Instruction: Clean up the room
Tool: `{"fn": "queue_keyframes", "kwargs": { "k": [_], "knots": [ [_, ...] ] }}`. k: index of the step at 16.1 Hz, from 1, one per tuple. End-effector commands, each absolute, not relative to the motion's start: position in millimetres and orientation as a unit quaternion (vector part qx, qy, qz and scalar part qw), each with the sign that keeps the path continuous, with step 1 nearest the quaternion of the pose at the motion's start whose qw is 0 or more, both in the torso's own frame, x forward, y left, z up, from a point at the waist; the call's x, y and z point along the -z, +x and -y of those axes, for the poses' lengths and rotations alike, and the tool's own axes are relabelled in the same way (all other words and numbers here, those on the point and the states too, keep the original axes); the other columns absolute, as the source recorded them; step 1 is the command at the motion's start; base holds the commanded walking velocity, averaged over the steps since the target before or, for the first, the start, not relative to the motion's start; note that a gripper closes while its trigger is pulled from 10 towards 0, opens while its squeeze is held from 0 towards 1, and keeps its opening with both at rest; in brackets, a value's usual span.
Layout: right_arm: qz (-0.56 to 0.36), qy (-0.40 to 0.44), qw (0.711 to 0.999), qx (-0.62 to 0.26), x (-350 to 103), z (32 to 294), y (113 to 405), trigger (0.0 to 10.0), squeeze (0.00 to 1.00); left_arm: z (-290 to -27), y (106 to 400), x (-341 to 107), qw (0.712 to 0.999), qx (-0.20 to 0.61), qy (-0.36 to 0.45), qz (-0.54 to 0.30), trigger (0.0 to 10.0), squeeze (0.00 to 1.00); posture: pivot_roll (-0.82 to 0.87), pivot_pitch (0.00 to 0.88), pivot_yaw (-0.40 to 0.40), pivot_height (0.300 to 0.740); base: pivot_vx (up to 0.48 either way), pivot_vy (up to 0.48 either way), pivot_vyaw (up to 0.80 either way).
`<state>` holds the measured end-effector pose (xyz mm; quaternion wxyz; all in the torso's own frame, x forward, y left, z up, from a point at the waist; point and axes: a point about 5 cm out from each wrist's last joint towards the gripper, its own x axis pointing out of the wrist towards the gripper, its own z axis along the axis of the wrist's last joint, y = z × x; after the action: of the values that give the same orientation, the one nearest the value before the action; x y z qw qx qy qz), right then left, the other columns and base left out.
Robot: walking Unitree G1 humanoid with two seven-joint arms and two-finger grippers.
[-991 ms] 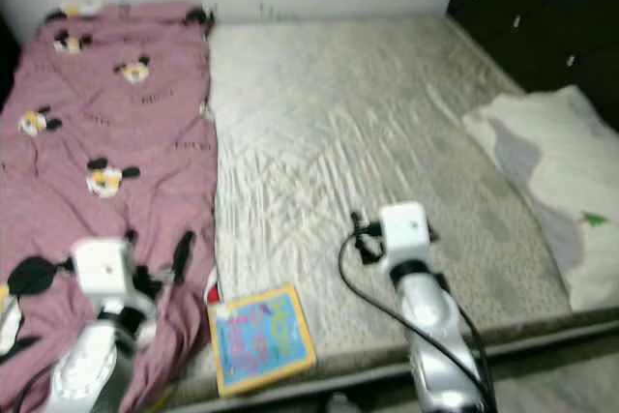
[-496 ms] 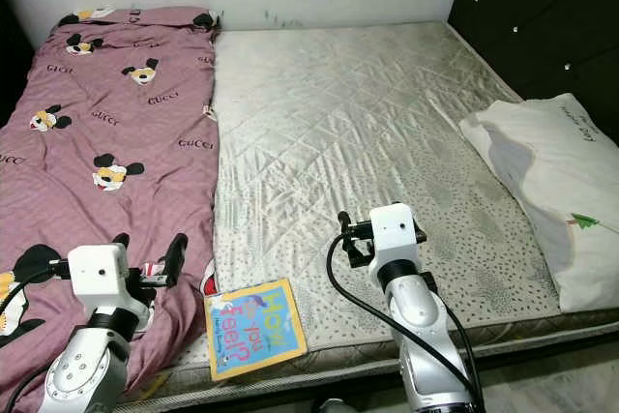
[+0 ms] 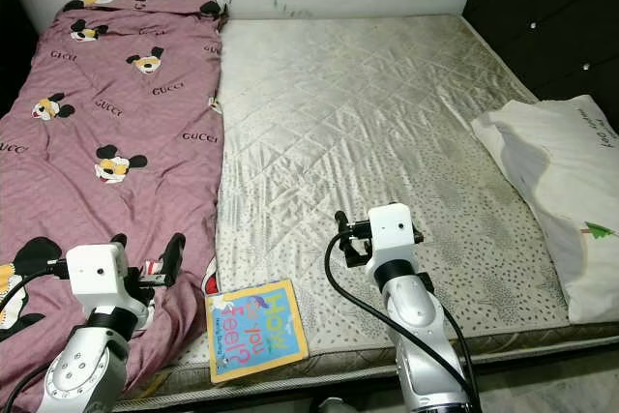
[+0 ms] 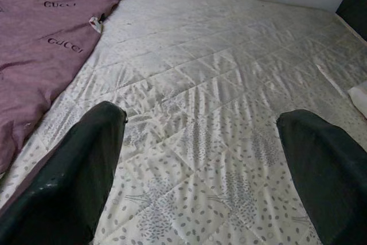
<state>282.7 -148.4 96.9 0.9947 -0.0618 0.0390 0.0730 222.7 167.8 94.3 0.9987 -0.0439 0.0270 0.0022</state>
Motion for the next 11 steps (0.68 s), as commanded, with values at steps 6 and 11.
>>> {"fn": "queue_keyframes", "kwargs": {
  "k": [6, 11],
  "knots": [
    [-0.037, -0.057, 0.995, -0.079, -97.3, 148.9, 278.0, 10.0, 0.0, -170.0, 219.9, -91.5, 0.998, -0.01, -0.042, -0.041, 10.0, 0.0, 0.02, 0.133, -0.027, 0.702, 0.0, 0.0, 0.0],
    [-0.036, -0.056, 0.994, -0.087, -97.3, 146.7, 277.9, 10.0, 0.0, -170.0, 219.7, -91.3, 0.998, -0.011, -0.043, -0.041, 10.0, 0.0, 0.02, 0.131, -0.029, 0.648, 0.0, 0.0, 0.0]
  ]
}}
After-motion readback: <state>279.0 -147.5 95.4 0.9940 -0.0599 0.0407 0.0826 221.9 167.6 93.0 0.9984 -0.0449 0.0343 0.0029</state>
